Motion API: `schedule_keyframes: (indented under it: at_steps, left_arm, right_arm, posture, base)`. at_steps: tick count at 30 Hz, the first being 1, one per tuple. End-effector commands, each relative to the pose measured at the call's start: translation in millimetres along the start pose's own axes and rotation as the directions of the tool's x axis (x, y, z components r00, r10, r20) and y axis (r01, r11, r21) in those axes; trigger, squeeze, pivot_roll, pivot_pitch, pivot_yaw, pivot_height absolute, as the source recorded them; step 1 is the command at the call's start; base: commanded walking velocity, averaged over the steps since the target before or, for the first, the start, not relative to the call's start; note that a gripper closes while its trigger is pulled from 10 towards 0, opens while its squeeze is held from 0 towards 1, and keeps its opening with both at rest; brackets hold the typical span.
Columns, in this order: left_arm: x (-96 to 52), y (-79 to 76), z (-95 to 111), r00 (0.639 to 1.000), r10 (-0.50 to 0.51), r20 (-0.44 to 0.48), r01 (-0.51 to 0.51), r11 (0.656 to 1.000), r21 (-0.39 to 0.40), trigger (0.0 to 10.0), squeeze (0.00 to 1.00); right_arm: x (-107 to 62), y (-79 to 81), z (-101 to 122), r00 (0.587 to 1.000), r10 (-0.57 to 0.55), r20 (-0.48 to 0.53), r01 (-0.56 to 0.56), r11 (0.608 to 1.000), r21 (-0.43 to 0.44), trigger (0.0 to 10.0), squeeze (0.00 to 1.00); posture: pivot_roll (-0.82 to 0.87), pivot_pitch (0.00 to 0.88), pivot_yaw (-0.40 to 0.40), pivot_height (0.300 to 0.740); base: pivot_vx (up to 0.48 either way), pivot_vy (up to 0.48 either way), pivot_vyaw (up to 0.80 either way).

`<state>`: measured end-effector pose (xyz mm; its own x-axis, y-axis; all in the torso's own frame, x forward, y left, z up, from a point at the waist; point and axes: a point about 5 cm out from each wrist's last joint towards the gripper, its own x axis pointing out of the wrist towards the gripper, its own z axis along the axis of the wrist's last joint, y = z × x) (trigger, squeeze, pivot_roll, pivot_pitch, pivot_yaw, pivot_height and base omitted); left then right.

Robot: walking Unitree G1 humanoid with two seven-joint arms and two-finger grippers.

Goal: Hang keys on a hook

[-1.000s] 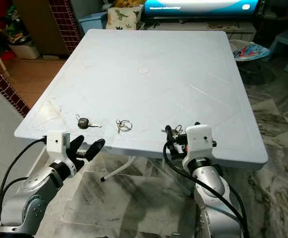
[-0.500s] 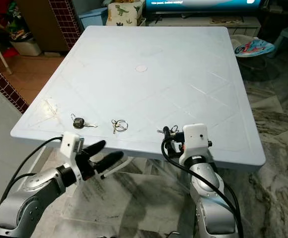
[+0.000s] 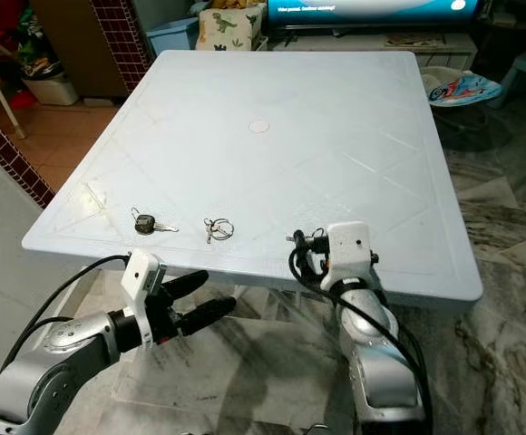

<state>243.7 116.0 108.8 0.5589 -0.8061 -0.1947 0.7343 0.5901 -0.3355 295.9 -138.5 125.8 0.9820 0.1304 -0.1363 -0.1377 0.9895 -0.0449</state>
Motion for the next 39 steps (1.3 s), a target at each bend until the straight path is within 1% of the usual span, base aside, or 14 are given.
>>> schedule_keyframes:
  at_steps: [1,5,7,8,9,10,11,12,13,17,22,30,39]
  left_arm:
    - [-2.5,0.1,-1,1.000,0.003,-0.015,-0.003,1.000,0.009,10.0,0.00]
    - [-3.1,0.0,-2,1.000,0.008,-0.015,-0.008,1.000,0.009,10.0,0.00]
    - [-3.2,-0.5,-2,1.000,0.008,-0.016,-0.007,1.000,0.008,10.0,0.00]
    - [-3.3,-1.3,-3,1.000,0.006,-0.019,-0.005,1.000,0.008,10.0,0.00]
    - [-3.3,-1.3,-3,1.000,0.006,-0.019,-0.005,1.000,0.008,10.0,0.00]
    - [-3.4,-1.6,-4,1.000,0.004,-0.021,-0.004,1.000,0.008,10.0,0.00]
    - [-3.0,-1.3,-3,1.000,0.004,-0.020,-0.004,1.000,0.008,10.0,0.00]
    - [-2.6,-1.4,-3,1.000,0.003,-0.021,-0.003,1.000,0.007,10.0,0.00]
    - [-2.3,-1.5,-4,1.000,0.003,-0.021,-0.002,1.000,0.007,10.0,0.00]
    - [-1.6,-2.2,-3,1.000,0.000,-0.019,0.000,1.000,0.007,10.0,0.00]
    - [-1.2,-1.5,-3,1.000,0.003,-0.019,-0.003,1.000,0.009,10.0,0.00]
    - [-1.0,-2.4,-5,1.000,0.003,-0.021,-0.003,1.000,0.007,10.0,0.00]
    - [-1.0,-2.1,-4,1.000,0.007,-0.021,-0.007,1.000,0.010,10.0,0.00]
  right_arm:
    - [4.1,4.2,-3,1.000,0.020,-0.013,-0.020,1.000,0.022,10.0,0.00]
    - [11.3,6.5,-3,1.000,0.029,-0.013,-0.028,0.999,0.038,10.0,0.00]
    - [15.1,8.6,-2,0.999,0.038,-0.010,-0.037,0.997,0.063,10.0,0.00]
    - [17.7,10.1,-2,0.999,0.038,-0.013,-0.037,0.997,0.071,9.6,0.00]
    - [17.7,10.1,-2,0.999,0.038,-0.013,-0.037,0.997,0.071,9.6,0.00]
    - [19.4,11.3,-3,0.999,0.032,-0.024,-0.030,0.997,0.075,2.3,0.00]
    - [21.0,11.8,-3,0.999,0.025,-0.034,-0.022,0.997,0.079,2.3,0.00]
    - [21.6,12.3,-3,0.999,0.024,-0.035,-0.021,0.996,0.084,1.4,0.00]
    - [21.9,13.0,-3,0.999,0.024,-0.036,-0.020,0.996,0.088,0.0,0.00]
    - [22.9,18.4,-3,0.999,0.019,-0.047,-0.014,0.995,0.096,0.0,0.00]
    - [22.8,20.6,-5,0.998,0.017,-0.056,-0.012,0.996,0.088,0.0,0.00]
    - [23.2,18.2,-8,0.998,-0.015,-0.062,0.019,0.998,0.067,0.0,0.00]
    - [22.5,10.9,-9,0.996,-0.061,-0.060,0.064,0.996,0.056,0.0,0.00]
  posture:
    - [-0.06,0.105,0.104,0.740]
    - [-0.06,0.104,0.101,0.740]
    - [-0.05,0.104,0.099,0.740]
    - [-0.05,0.104,0.099,0.740]
    - [-0.05,0.104,0.099,0.740]
    - [-0.05,0.104,0.099,0.740]
    - [-0.06,0.102,0.098,0.740]
    - [-0.06,0.101,0.097,0.740]
    - [-0.06,0.101,0.097,0.740]
    - [-0.06,0.101,0.097,0.740]
    - [-0.06,0.098,0.094,0.740]
    - [-0.06,0.100,0.095,0.740]
    - [-0.06,0.105,0.097,0.740]
  base:
    - [0.000,0.000,0.00]
    - [0.000,0.000,0.00]
    - [0.000,0.000,0.00]
    - [0.000,0.000,0.00]
    - [0.000,0.000,0.00]
    - [0.000,0.000,0.00]
    - [0.000,0.000,0.00]
    - [0.000,0.000,0.00]
    - [0.000,0.000,0.00]
    - [0.000,0.000,0.00]
    - [0.000,0.000,0.00]
    - [0.000,0.000,0.00]
    - [0.000,0.000,0.00]
